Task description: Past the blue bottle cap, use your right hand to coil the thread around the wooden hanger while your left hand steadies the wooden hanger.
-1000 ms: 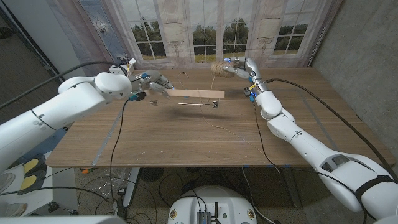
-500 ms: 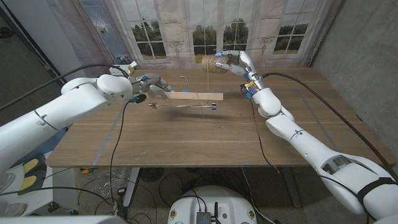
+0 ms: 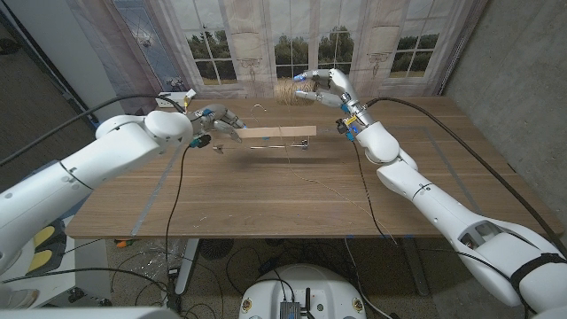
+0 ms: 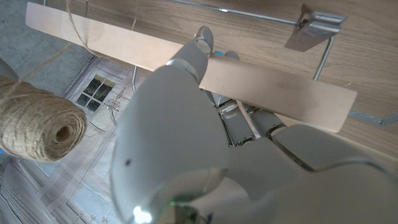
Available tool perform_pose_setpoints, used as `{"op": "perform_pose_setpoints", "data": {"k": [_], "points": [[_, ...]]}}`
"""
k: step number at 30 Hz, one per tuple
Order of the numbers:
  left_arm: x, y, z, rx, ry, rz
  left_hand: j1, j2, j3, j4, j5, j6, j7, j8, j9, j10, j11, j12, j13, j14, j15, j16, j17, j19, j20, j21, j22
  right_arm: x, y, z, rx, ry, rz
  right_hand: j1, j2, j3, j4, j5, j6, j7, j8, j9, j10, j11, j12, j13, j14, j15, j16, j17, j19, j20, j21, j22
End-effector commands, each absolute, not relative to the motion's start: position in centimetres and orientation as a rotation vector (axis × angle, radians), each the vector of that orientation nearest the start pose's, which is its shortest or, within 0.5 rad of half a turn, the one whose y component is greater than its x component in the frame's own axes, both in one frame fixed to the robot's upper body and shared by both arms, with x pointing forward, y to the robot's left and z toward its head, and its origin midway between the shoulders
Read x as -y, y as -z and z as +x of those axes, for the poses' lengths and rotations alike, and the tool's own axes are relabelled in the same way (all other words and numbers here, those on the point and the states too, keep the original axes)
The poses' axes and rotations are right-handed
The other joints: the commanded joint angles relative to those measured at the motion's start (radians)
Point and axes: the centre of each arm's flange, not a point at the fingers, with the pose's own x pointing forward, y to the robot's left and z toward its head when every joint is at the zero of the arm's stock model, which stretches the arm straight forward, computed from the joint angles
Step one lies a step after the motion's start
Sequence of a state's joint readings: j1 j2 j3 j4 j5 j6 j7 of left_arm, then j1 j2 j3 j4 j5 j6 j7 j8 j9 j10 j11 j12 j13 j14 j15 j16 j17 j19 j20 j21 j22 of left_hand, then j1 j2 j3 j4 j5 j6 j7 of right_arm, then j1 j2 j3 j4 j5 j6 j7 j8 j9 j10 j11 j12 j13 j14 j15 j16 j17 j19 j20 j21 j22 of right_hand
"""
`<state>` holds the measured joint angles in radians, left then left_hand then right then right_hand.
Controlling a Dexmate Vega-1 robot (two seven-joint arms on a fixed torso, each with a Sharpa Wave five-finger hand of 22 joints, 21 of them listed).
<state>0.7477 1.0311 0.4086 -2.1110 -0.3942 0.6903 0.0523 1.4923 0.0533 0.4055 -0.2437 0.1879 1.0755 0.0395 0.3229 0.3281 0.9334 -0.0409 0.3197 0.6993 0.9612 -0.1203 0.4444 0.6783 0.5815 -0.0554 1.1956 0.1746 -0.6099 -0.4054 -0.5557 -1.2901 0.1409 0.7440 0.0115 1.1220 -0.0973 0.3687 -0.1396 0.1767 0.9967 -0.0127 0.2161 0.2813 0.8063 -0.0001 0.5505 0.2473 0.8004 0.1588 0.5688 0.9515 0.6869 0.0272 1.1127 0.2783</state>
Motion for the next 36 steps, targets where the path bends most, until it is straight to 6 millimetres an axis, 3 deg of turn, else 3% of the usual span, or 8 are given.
{"op": "perform_pose_setpoints", "data": {"k": [1,13,36], "points": [[-27.5,-9.1,54.6,0.321,-0.066,0.729,0.036,0.036,0.079,0.071,0.008,0.012,0.009,0.003,-0.001,0.01,0.001,-0.002,0.002,0.033,-0.046,0.006,0.002,-0.001,-0.136,0.006,0.004,12.9,-9.7,56.2,1.277,-0.524,-0.453,0.27,0.259,0.004,0.007,0.005,0.007,0.003,0.0,0.002,0.041,-0.003,0.001,0.188,0.265,-0.387,-0.006,0.004,-0.095,-0.223,0.011,0.0],[-27.0,-9.5,54.8,0.366,-0.17,0.651,0.036,0.033,0.081,0.071,0.01,0.019,0.006,0.0,-0.003,0.015,0.003,-0.005,0.004,0.037,-0.046,0.004,0.001,0.003,-0.138,0.009,0.004,13.2,-9.3,56.1,1.244,-0.569,-0.476,0.271,0.258,0.004,0.005,0.004,0.007,0.006,-0.001,0.004,0.045,-0.001,0.0,0.189,0.266,-0.388,-0.015,0.004,-0.099,-0.222,0.025,-0.01],[-27.7,-11.3,54.3,0.412,-0.284,0.587,0.033,0.03,0.084,0.072,0.014,0.02,0.006,-0.006,0.003,0.02,0.003,-0.009,0.009,0.043,-0.046,0.001,0.001,0.008,-0.139,0.011,0.004,14.7,-8.2,58.2,0.961,-0.76,-0.619,0.271,0.258,0.004,0.005,0.004,0.005,0.007,-0.004,0.007,0.044,0.005,-0.004,0.195,0.275,-0.387,-0.021,0.013,-0.109,-0.221,0.048,-0.027]]}}
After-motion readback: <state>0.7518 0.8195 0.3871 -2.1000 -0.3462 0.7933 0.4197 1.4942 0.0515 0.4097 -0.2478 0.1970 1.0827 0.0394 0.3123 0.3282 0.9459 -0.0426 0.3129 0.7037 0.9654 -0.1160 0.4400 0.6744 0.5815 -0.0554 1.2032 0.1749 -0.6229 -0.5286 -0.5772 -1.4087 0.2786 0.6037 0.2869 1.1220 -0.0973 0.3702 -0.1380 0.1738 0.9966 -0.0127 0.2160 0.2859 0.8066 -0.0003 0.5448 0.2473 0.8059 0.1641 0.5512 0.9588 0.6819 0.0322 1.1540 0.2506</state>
